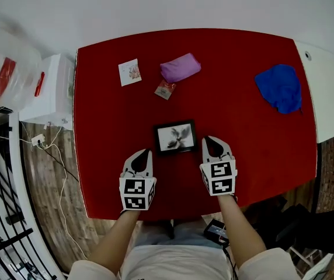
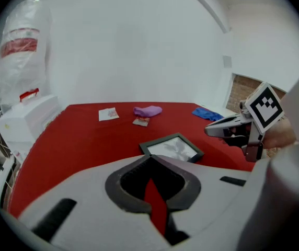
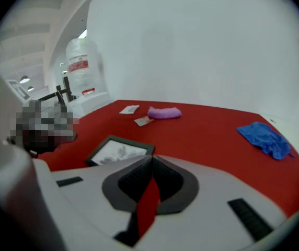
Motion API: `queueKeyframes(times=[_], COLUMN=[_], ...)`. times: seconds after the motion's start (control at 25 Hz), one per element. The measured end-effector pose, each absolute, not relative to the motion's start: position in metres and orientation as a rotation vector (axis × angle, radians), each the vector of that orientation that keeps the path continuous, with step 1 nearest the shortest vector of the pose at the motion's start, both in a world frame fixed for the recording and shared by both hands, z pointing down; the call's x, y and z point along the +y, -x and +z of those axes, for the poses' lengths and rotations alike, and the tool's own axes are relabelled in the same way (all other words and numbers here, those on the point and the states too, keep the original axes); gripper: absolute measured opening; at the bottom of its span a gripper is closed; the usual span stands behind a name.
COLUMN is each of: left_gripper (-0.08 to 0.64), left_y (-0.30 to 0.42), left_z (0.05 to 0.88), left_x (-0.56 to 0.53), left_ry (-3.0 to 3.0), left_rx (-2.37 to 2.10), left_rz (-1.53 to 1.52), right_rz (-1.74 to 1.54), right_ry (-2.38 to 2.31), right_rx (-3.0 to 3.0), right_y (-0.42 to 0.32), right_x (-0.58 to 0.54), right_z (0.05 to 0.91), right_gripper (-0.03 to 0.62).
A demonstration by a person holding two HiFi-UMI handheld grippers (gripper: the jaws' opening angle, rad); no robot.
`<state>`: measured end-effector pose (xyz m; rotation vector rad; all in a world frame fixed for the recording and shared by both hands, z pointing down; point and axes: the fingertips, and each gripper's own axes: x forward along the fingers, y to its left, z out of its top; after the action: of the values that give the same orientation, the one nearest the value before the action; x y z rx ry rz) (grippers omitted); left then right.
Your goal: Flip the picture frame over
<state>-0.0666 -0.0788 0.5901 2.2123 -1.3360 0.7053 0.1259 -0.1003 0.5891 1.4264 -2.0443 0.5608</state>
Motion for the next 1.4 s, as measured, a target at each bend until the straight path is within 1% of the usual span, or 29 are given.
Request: queueKeyframes(times=[0.28,0.48,0.76,1.4], left_gripper=[0.006,0.005,0.005,0.006], left_y=[0.084,0.093,0.105,0.102], left_z=[0.493,0.460,0.453,0.442], left_x=[-0.017,0.031,0.043,0.053], left_ry=[-2.215,-2.189,-2.125,-2.170], left_rx=[-1.438,-1.475,-1.507,-1.508], left_rz=[0.542,0.510,0.445,0.451], right_rz=[0.456,0.456,0.492,0.466], right_ry=[-1.492,-1.520,-1.566,-1.494], right_rx=[-2.142,-2.209,-2.191,-2.216], right_y=[-0.109,-0.096,-0.077,-0.050], right_x=[-0.025,0.024,0.035,0.050], right_z=[0.474,0.425,0.433,0.433], right_gripper=[0.005,0.005,0.005,0.003])
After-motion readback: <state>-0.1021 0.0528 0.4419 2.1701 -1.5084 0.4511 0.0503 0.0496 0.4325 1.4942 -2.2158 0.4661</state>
